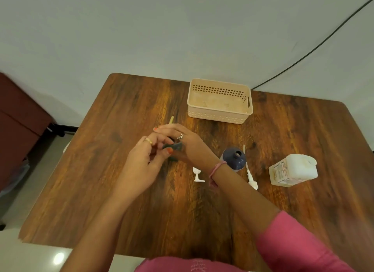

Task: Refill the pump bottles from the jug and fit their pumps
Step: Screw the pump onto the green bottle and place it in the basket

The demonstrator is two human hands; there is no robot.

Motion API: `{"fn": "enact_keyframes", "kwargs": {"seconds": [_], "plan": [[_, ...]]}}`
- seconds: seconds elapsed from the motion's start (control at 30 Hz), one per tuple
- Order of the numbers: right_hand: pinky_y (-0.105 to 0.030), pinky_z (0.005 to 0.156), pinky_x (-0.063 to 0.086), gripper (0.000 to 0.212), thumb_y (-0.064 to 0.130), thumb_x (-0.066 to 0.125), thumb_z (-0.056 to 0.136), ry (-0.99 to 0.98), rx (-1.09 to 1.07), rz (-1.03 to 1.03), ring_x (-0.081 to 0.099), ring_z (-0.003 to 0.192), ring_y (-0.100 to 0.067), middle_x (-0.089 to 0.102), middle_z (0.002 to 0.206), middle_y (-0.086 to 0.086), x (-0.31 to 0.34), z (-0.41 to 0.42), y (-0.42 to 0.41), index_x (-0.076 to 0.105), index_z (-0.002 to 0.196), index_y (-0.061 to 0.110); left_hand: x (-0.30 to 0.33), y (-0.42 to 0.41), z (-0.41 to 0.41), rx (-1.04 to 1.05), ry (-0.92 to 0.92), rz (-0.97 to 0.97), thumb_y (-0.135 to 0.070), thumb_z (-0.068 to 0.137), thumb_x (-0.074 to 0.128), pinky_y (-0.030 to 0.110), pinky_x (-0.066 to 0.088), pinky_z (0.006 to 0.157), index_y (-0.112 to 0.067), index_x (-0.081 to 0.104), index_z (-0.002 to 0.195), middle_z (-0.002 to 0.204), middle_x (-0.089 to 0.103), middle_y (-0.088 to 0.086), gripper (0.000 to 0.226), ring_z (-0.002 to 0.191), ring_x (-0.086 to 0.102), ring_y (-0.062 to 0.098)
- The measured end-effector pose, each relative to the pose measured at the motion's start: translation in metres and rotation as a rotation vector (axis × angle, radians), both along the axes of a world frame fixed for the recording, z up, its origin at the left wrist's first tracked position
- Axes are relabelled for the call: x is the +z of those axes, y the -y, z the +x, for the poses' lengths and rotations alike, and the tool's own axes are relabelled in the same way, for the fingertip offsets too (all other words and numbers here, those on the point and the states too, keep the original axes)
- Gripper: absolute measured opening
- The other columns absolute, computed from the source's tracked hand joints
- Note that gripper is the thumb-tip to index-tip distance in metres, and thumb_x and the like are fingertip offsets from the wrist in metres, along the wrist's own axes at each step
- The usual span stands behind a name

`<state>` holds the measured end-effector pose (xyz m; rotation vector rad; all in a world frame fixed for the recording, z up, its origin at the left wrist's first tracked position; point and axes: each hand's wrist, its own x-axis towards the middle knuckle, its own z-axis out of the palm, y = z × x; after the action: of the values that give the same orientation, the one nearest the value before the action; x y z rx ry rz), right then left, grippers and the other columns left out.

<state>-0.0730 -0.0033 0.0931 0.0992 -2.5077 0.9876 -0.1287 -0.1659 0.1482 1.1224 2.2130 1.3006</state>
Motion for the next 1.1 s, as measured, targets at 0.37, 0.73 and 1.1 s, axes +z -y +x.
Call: {"fn": "enact_keyframes", "kwargs": {"seconds": [0.37,0.73,1.1], "plan": [[-0.028,0.082,0.056,0.025,0.005,0.060,0.090,0.004,-0.290,-0.656,0.068,0.088,-0.013,0.067,0.099,-0.005,0.021,0.002,-0.041,0.056,0.115,0.003,-0.110,-0.028,-0.057,0.043,0.256,-0.312,-0.024,0.071,0.083,0.032,0.038,0.107,-0.014,0.039,0.142,0.139,0.048,0.006,0.084,0.125,0.047,0.018],[-0.022,0.078,0.056,0.021,0.012,0.047,0.098,0.004,-0.422,-0.903,0.065,0.090,-0.016,0.061,0.119,-0.018,0.022,0.015,-0.062,0.049,0.118,0.019,-0.167,-0.069,-0.041,0.112,0.364,-0.230,-0.014,0.075,0.080,0.023,0.029,0.099,-0.013,0.035,0.142,0.140,0.051,0.005,0.081,0.132,0.045,0.023],[-0.023,0.073,0.049,0.023,0.023,0.049,0.098,-0.103,-0.543,-0.715,0.061,0.088,-0.004,0.070,0.109,-0.005,0.081,0.031,-0.094,0.048,0.121,0.019,-0.117,-0.098,-0.025,0.201,0.349,0.086,-0.024,0.059,0.089,0.020,0.044,0.089,-0.042,0.047,0.112,0.121,0.045,-0.006,0.070,0.113,0.049,0.010]]}}
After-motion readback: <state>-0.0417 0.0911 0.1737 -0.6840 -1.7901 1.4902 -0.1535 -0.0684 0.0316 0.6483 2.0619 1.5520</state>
